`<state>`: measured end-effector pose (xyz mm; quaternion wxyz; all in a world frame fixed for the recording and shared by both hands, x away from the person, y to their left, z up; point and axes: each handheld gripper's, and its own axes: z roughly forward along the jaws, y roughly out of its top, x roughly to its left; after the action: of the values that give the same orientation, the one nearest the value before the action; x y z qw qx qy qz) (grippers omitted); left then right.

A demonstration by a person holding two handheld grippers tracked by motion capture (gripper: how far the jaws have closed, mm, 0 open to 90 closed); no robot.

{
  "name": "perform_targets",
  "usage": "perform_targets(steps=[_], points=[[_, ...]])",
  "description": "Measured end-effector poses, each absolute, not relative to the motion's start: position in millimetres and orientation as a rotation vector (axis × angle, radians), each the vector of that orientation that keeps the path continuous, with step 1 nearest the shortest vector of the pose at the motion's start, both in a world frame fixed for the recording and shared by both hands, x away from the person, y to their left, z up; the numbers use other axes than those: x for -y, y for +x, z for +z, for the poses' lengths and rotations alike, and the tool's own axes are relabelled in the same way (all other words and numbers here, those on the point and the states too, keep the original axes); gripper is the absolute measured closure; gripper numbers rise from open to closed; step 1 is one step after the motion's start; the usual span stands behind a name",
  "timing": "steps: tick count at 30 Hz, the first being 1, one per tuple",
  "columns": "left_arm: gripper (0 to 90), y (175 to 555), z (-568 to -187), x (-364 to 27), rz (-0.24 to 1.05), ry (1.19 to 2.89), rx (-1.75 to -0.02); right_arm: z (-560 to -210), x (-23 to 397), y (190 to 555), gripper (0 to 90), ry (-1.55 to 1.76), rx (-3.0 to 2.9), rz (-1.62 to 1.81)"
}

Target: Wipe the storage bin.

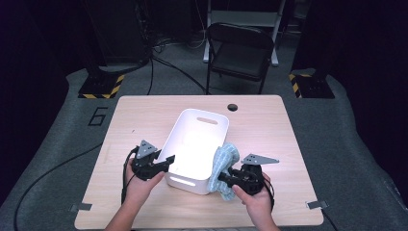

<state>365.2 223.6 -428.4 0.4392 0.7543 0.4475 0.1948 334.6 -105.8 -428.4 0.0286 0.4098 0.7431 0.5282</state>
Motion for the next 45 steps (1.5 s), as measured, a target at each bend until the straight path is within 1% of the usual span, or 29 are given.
perform_targets(steps=[2,7,16,21,28,34,39,44,45], points=[[53.1,363.6,-427.4,-222.8,0.481,1.881,-1.113,-430.6,105.7,335.9,67.6,1.266,-2.292,1.633],[53.0,357.5,-425.2,-223.1,0.504,1.867,-1.123,-435.9,109.4,343.2,67.7,1.311,-2.262,1.641],[52.8,351.3,-424.9,-225.8,0.507,1.842,-1.139,-444.1,107.3,354.4,68.1,1.333,-2.289,1.578],[52.2,350.1,-424.1,-228.5,0.505,1.845,-1.148,-458.0,104.1,361.5,68.2,1.382,-2.338,1.52],[50.8,348.0,-422.4,-233.8,0.491,1.859,-1.154,-486.0,97.4,373.7,67.9,1.442,-2.444,1.393],[50.0,342.0,-421.1,-235.0,0.482,1.853,-1.173,-492.5,95.5,382.8,67.6,1.473,-2.455,1.365],[47.9,338.1,-420.2,-235.4,0.456,1.85,-1.175,-496.6,97.1,391.2,67.1,1.506,-2.451,1.354],[42.9,335.9,-417.6,-233.9,0.443,1.886,-1.133,-499.4,101.9,397.8,66.3,1.521,-2.432,1.364],[42.8,335.7,-417.1,-233.8,0.457,1.896,-1.122,-499.7,102.6,398.7,66.1,1.531,-2.425,1.372]])
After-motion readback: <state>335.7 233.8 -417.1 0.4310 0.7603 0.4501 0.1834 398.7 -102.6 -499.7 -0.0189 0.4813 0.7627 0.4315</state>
